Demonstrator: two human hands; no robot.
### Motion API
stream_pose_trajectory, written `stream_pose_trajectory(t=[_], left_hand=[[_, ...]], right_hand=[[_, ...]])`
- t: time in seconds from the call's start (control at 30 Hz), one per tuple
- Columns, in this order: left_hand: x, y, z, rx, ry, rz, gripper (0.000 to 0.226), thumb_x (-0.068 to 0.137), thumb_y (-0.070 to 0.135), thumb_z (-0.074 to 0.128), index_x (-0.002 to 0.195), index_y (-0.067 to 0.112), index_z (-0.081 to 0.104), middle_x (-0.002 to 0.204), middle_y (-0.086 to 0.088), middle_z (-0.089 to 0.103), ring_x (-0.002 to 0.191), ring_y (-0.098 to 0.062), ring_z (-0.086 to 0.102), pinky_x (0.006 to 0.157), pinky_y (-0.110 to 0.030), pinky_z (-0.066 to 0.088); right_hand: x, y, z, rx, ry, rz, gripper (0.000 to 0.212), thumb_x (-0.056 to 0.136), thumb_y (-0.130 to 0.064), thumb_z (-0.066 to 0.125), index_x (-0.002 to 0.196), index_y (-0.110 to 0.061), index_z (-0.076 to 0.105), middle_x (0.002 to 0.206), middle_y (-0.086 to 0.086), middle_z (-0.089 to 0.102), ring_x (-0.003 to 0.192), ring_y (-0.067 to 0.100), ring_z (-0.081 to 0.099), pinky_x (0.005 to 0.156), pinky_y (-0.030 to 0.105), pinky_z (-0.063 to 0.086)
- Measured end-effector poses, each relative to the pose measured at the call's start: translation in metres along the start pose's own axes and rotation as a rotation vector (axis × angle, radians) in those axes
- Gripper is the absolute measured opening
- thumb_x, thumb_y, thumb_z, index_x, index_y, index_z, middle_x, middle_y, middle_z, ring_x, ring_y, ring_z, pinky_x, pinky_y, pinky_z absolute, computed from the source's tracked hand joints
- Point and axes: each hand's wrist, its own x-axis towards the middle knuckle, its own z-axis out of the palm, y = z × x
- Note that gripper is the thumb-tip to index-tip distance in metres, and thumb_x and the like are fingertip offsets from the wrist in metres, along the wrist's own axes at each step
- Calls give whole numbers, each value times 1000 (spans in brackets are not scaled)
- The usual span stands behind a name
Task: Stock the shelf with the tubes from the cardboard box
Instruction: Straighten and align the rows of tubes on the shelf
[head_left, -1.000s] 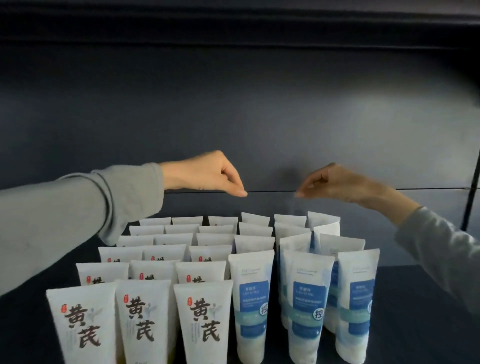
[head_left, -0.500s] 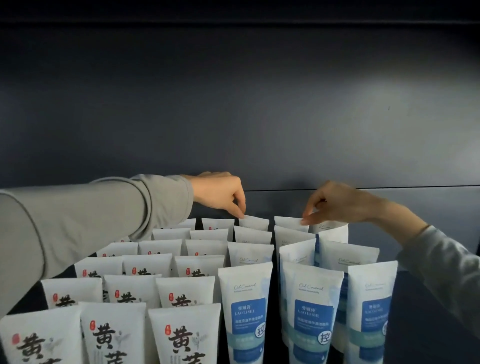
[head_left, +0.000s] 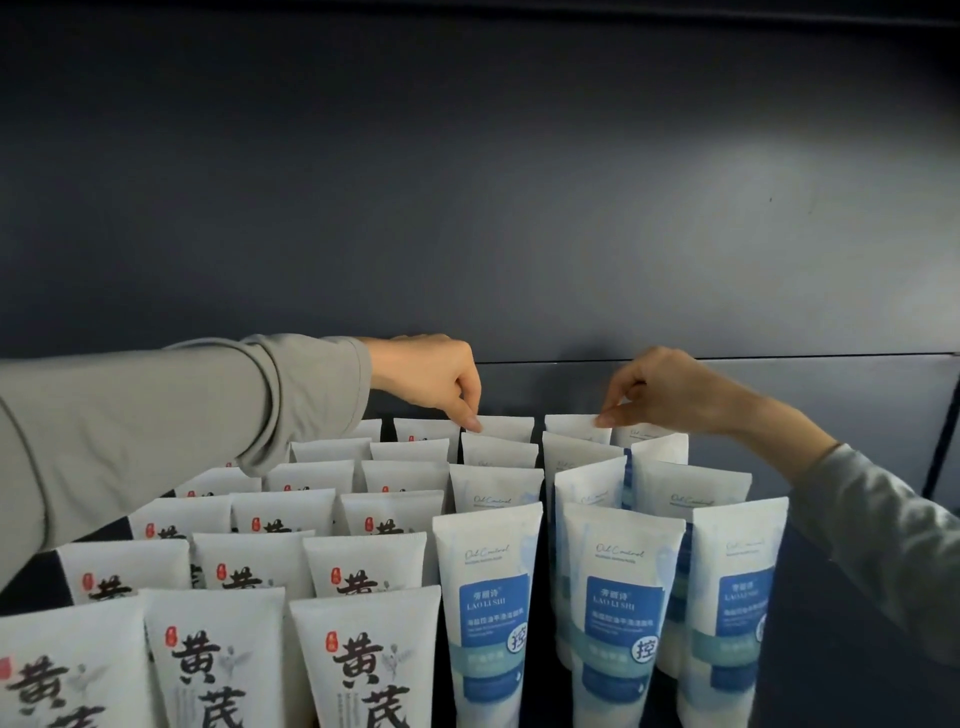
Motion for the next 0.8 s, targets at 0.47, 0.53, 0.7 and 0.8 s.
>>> stream_pose_trajectory(t=[0.47, 0.53, 0.7, 0.8], left_hand=[[-6, -2, 11, -262, 77, 10, 16, 82, 29, 68, 67, 26, 66, 42, 27, 50, 48, 13, 47, 44, -1, 31], [-6, -1, 11, -259, 76, 15, 14, 83, 29, 68, 69, 26, 66, 41, 27, 50, 47, 13, 47, 44, -2, 31], [-1, 5, 13, -211, 64, 20, 14, 83, 33, 67, 70, 27, 66, 40, 26, 50, 44, 11, 45, 49, -12, 32], [3, 6, 16, -243, 93, 12, 16, 81, 36, 68, 67, 29, 68, 58, 22, 59, 54, 15, 49, 57, -16, 36]], right_hand=[[-3, -3, 4, 79, 7, 27, 12, 76, -24, 77, 73, -13, 72, 57, -18, 56, 48, -11, 51, 52, 1, 36], [-4, -1, 3, 93, 8, 49, 13, 76, -25, 77, 69, -17, 70, 49, -22, 54, 47, -10, 50, 51, 1, 36], [-9, 2, 3, 118, 9, 53, 11, 77, -28, 76, 70, -23, 68, 41, -29, 50, 47, -10, 50, 48, 1, 34], [-13, 11, -2, 128, 98, 90, 11, 74, -35, 77, 71, -26, 72, 46, -30, 54, 50, -13, 51, 51, 0, 35]])
